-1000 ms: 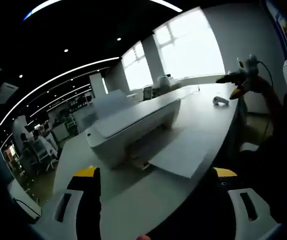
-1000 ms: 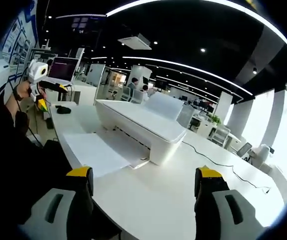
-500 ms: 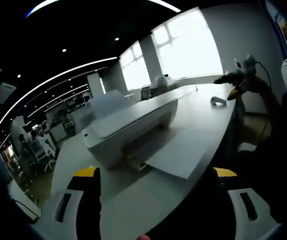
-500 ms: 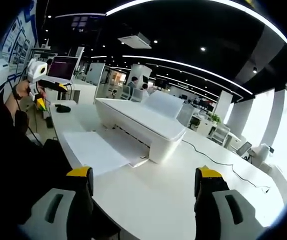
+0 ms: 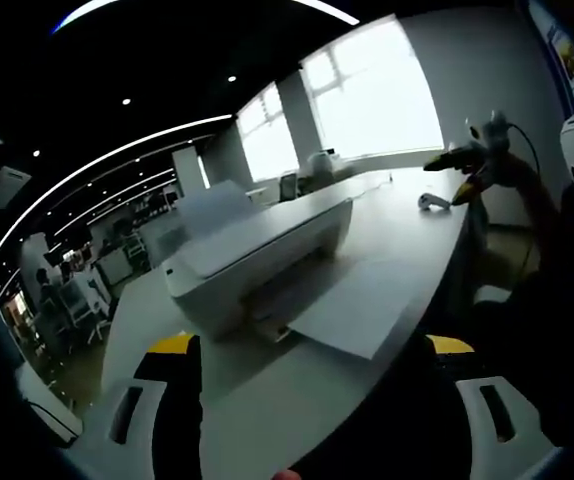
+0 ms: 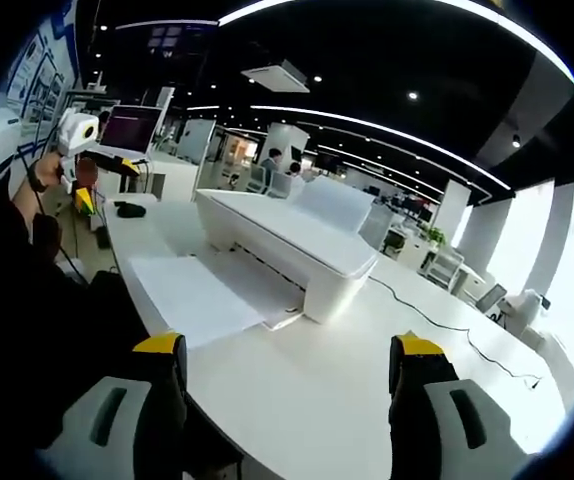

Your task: Remove the paper from the printer output slot and place it on top of the printer

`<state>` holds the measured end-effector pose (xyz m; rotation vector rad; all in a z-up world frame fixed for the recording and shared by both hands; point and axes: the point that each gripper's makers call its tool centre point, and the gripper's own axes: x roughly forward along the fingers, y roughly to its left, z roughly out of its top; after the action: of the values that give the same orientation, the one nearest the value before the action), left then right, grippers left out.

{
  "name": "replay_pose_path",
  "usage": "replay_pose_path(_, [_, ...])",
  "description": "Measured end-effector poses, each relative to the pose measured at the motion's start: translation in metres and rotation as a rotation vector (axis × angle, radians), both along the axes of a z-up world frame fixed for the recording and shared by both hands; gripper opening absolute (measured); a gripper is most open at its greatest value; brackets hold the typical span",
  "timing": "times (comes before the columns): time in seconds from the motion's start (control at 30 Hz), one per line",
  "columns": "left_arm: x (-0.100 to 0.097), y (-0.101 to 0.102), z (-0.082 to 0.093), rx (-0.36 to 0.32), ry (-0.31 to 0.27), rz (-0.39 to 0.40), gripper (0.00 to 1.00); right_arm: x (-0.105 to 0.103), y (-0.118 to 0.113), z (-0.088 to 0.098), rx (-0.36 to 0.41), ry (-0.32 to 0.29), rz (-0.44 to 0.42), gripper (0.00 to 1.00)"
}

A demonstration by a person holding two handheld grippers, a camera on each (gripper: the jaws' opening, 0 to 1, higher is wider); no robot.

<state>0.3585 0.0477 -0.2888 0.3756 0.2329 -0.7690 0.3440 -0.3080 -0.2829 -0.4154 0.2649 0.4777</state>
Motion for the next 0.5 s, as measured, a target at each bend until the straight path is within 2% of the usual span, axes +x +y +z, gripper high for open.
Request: replay_pose_path(0.5, [-0.0012,0.0006,0.0041,-0.016,-0.005,-0.003,0.92,0.0009,0.0081,-0.0099,-0.02,0.031,0.024,0.78])
